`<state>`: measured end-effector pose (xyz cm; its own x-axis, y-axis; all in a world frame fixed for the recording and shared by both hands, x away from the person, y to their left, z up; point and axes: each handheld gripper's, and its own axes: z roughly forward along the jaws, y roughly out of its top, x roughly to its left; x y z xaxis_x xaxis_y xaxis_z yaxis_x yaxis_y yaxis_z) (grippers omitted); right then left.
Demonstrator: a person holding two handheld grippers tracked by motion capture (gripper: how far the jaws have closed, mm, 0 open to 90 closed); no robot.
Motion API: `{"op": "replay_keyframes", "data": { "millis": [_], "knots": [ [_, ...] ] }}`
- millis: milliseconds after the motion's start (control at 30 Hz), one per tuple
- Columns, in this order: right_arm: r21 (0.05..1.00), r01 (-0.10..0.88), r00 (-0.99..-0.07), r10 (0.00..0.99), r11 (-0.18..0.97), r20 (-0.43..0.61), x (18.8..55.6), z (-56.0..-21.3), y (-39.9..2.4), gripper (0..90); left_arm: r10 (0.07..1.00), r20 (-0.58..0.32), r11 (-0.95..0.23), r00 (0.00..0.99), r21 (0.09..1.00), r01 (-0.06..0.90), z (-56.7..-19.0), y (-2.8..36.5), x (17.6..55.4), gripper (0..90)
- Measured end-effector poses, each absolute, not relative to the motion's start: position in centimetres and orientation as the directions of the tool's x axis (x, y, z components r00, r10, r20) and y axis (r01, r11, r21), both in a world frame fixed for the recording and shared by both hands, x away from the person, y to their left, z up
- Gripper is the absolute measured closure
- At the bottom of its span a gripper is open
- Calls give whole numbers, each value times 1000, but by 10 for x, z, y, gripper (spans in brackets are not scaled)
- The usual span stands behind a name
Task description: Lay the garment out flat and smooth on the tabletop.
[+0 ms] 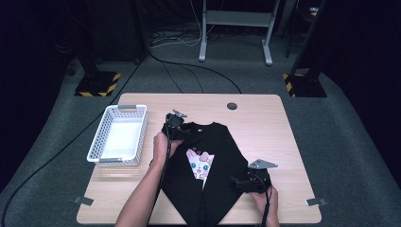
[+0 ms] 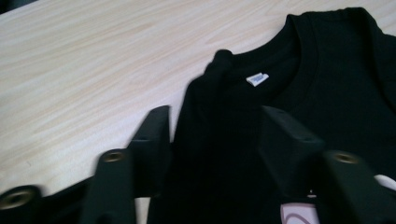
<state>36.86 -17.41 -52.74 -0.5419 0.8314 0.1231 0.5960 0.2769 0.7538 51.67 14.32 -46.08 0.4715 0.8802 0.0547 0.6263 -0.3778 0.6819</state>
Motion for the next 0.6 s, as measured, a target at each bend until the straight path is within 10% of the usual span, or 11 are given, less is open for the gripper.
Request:
{"op": "replay_keyframes", "data": {
  "millis": [167, 600],
  "knots": [
    [752, 595, -541, 833, 282, 115, 368, -527, -173, 75, 879, 33, -360, 476, 700, 617, -457, 149, 507, 167],
    [750, 595, -545, 831, 290, 111, 368, -527, -173, 57, 807, 12, -435, 590, 688, 581, -480, 155, 435, 121]
  ]
}}
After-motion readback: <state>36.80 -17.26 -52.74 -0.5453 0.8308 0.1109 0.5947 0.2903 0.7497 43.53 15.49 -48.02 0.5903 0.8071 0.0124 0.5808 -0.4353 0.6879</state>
